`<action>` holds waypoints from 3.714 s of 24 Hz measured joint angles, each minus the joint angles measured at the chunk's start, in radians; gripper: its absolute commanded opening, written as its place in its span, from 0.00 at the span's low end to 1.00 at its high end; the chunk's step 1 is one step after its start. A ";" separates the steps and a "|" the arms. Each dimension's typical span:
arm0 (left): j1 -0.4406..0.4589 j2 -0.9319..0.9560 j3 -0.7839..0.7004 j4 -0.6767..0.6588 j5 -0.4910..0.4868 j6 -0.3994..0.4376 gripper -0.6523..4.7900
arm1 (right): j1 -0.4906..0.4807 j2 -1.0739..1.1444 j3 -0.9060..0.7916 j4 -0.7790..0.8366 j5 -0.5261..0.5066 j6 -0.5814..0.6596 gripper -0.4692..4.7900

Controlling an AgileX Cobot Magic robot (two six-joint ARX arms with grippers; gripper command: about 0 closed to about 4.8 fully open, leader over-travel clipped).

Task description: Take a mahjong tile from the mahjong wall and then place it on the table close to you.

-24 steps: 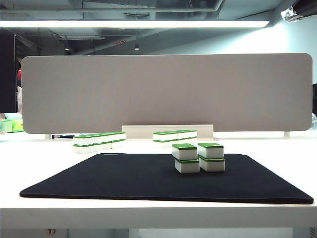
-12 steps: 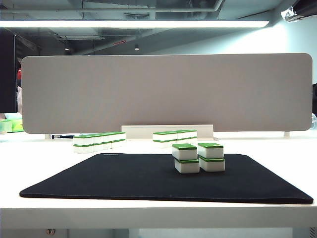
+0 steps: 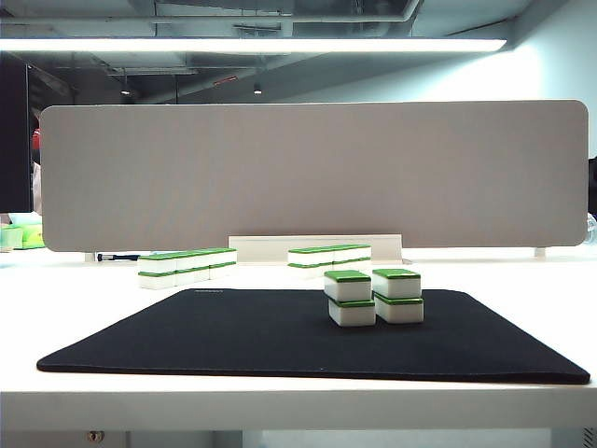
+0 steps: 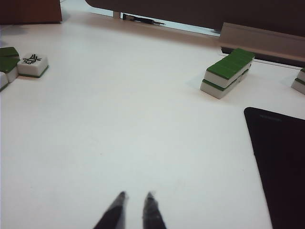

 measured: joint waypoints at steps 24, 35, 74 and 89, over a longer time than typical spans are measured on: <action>0.000 0.001 0.000 0.000 0.000 0.000 0.21 | -0.085 -0.209 -0.274 0.082 0.120 0.000 0.09; 0.000 0.001 0.000 0.000 0.000 0.000 0.21 | -0.120 -0.318 -0.368 0.082 0.158 0.001 0.09; 0.000 0.001 0.000 0.000 0.000 0.000 0.21 | -0.157 -0.423 -0.525 0.012 0.178 0.026 0.09; 0.000 0.001 0.000 0.000 0.000 0.000 0.21 | -0.155 -0.423 -0.525 0.012 0.177 0.023 0.09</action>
